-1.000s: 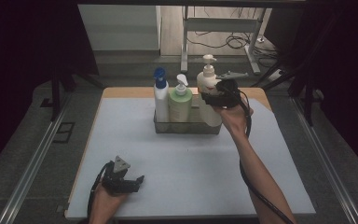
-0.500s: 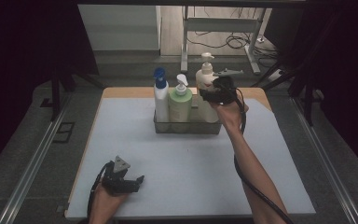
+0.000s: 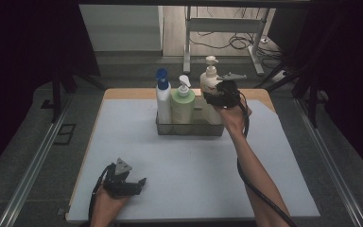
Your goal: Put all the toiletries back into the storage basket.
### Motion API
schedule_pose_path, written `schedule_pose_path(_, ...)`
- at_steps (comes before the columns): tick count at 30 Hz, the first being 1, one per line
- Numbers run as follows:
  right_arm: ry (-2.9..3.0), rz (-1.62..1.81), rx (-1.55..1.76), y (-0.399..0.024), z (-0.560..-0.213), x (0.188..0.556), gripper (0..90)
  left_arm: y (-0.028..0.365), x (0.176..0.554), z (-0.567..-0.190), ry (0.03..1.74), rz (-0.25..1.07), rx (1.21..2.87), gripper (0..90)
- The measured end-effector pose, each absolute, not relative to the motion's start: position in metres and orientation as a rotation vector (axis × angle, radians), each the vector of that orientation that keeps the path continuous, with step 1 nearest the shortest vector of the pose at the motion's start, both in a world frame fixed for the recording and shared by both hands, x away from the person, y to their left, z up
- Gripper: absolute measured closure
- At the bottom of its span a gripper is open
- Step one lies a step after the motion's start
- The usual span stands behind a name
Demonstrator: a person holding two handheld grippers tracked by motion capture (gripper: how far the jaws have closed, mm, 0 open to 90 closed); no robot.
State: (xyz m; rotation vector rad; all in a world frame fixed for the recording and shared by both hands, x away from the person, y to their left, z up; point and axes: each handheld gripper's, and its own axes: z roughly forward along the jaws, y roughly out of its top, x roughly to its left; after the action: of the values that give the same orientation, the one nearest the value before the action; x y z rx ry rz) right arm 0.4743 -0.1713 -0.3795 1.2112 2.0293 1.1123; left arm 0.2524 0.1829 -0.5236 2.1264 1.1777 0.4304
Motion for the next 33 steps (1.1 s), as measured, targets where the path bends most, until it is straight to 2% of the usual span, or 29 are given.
schedule_pose_path(33, 2.105, 1.065, 1.231, -0.173, -0.412, 0.451, 37.1, 0.183, 0.252, -0.524, 1.178, 0.429, 2.125, 13.3)
